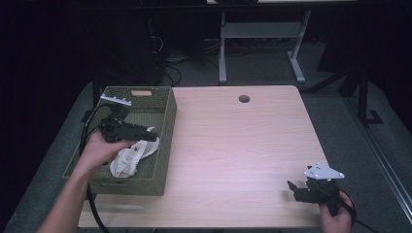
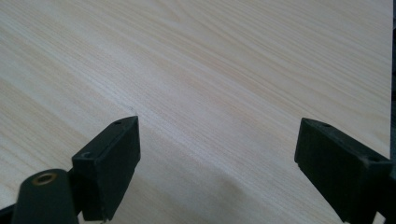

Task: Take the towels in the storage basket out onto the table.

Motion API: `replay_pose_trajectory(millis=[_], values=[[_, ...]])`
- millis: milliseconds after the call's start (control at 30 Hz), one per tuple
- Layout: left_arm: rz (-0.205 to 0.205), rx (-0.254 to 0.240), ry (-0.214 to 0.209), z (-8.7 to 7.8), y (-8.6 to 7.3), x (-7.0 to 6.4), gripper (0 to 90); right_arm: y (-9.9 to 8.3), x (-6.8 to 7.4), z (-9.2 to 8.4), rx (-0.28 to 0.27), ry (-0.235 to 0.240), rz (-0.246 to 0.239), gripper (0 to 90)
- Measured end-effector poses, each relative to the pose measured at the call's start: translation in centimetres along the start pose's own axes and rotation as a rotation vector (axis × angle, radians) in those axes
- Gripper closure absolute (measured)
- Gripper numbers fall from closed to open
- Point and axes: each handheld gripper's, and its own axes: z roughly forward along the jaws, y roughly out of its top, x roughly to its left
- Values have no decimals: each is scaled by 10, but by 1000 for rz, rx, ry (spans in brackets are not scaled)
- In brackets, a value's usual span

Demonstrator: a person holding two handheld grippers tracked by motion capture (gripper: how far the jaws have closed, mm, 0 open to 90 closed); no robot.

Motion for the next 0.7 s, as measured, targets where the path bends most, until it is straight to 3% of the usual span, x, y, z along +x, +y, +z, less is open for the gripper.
replay_pose_trajectory(millis=[433, 700], values=[[-96, 28, 97, -9, -15, 38, 285, -1, 0, 1, 1, 3, -5, 139], [-134, 105, 202, 0, -19, 55, 302, 0, 0, 1, 3, 6, -3, 139]])
